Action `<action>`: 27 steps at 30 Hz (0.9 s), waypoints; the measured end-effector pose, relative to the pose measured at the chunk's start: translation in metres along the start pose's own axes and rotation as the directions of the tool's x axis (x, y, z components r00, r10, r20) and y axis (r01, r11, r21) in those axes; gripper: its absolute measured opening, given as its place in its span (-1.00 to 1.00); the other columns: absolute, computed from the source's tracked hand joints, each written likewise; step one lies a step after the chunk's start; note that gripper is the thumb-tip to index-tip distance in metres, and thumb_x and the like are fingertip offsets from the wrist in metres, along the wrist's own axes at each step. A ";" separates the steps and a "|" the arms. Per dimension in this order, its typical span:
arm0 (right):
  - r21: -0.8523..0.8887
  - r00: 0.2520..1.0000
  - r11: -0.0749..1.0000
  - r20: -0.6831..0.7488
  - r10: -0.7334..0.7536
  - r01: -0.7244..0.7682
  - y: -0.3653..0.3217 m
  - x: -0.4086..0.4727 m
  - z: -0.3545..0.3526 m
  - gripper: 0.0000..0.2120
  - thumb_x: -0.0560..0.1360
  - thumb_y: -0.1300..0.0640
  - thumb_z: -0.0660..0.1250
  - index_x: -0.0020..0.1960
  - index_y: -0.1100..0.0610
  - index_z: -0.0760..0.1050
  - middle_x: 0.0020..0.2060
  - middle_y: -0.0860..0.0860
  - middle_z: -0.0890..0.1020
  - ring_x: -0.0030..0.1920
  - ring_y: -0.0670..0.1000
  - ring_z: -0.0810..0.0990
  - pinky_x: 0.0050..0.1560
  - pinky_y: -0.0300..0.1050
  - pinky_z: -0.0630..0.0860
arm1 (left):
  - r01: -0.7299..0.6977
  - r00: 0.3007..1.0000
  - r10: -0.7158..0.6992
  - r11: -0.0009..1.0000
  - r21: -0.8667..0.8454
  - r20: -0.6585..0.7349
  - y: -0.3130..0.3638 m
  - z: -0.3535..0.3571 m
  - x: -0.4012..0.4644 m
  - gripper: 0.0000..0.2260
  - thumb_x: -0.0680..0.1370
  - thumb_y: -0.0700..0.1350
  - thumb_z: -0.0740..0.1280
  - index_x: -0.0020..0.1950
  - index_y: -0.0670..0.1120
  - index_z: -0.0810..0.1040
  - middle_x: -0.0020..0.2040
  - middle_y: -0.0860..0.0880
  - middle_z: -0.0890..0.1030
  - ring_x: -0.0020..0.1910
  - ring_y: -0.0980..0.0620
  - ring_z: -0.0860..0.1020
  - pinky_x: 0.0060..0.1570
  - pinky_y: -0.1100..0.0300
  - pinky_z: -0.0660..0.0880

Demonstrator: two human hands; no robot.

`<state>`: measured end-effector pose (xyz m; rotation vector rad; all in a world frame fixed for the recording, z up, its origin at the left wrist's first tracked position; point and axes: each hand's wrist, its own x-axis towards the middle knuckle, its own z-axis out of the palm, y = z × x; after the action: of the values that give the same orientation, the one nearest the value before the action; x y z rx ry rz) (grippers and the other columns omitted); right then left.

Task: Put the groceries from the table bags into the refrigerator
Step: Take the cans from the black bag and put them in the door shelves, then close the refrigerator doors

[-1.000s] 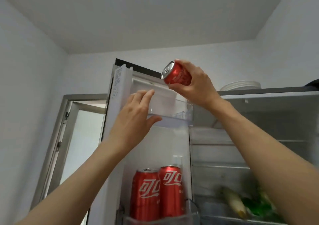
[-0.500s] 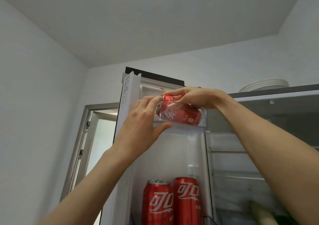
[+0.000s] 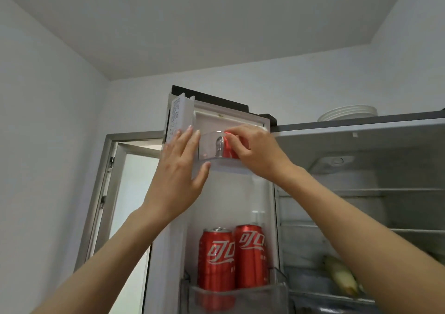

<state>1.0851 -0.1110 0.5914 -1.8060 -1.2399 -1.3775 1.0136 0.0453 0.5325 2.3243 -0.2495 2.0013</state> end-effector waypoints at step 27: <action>0.206 0.873 0.876 -0.141 0.467 -0.435 -0.070 -0.175 -0.028 -0.40 0.52 0.12 0.31 0.48 0.12 0.15 0.41 0.07 0.32 0.39 0.02 0.32 0.38 0.02 0.34 | 0.289 0.906 0.008 0.719 -0.632 0.423 0.111 -0.054 -0.052 -0.53 0.61 -0.17 0.16 0.50 0.02 0.13 0.49 0.08 0.22 0.33 0.34 0.29 0.29 0.37 0.29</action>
<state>1.0017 -0.1637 0.4289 -1.6665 -0.7427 -1.1054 0.9358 -0.0512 0.4827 2.1059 -0.6750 1.0494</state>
